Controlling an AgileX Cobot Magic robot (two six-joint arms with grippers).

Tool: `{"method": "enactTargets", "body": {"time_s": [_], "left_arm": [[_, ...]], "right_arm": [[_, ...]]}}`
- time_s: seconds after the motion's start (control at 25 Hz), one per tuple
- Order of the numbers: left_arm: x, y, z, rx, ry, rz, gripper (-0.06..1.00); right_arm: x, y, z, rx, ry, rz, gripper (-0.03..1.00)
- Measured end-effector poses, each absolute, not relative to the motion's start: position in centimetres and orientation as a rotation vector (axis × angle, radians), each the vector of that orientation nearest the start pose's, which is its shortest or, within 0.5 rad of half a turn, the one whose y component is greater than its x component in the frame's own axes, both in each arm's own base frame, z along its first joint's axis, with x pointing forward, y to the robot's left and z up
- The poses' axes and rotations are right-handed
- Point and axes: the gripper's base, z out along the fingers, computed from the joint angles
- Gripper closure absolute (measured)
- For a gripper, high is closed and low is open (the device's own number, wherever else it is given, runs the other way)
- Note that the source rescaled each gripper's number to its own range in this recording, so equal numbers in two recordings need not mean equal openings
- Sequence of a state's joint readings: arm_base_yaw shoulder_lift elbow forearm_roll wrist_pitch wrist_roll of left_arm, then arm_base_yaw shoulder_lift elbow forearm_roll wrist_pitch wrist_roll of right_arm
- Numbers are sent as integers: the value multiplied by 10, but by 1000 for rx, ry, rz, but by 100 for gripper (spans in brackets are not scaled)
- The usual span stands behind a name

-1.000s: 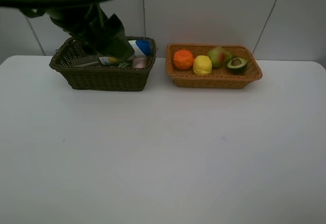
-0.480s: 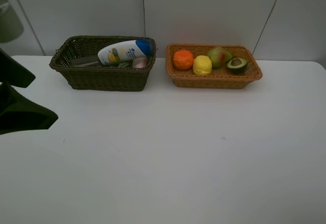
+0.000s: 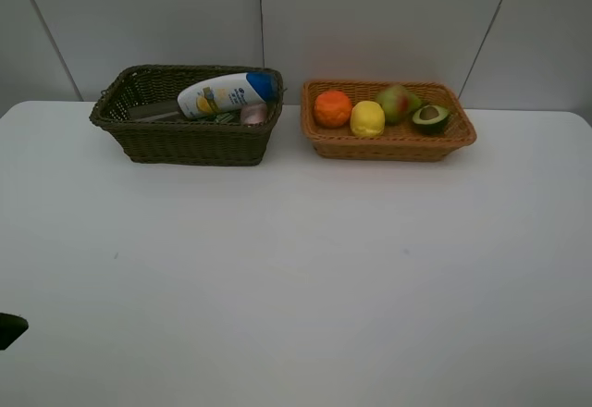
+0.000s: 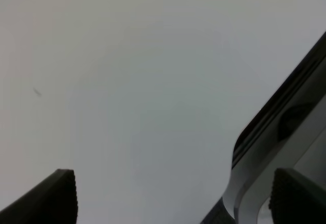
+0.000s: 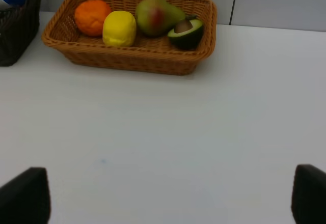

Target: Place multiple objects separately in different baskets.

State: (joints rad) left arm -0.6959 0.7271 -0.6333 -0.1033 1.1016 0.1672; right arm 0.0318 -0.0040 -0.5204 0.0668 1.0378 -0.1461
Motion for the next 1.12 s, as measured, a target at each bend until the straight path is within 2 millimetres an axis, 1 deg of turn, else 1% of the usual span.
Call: {"method": "enactTargets", "body": {"time_s": [0.12, 0.24, 0.4, 0.44, 0.48, 0.68, 0.92, 1.0, 1.12], "left_arm": [[74, -67, 275, 1046, 2482, -290, -5], [69, -56, 268, 945, 2507, -283, -5], [57, -44, 255, 789, 2515, -317, -5], [51, -39, 249, 728, 2481, -319, -5], [48, -36, 248, 702, 2463, -318, -5], [35, -26, 254, 595, 2338, -285, -5], [13, -15, 254, 471, 2192, -240, -5], [4, -9, 254, 399, 2131, -238, -5], [2, -3, 254, 277, 2122, -225, -5]], "right_arm": [[-7, 5, 285, -180, 1987, 6, -3], [-7, 5, 285, -180, 1987, 6, -3], [-7, 5, 285, -180, 1987, 6, -3], [-7, 5, 285, -180, 1987, 6, -3], [-7, 5, 285, -180, 1987, 6, -3], [-7, 5, 285, -180, 1987, 6, -3], [-7, 5, 285, -180, 1987, 6, -3], [-7, 5, 285, -180, 1987, 6, -3], [-7, 5, 285, -180, 1987, 6, -3]]}}
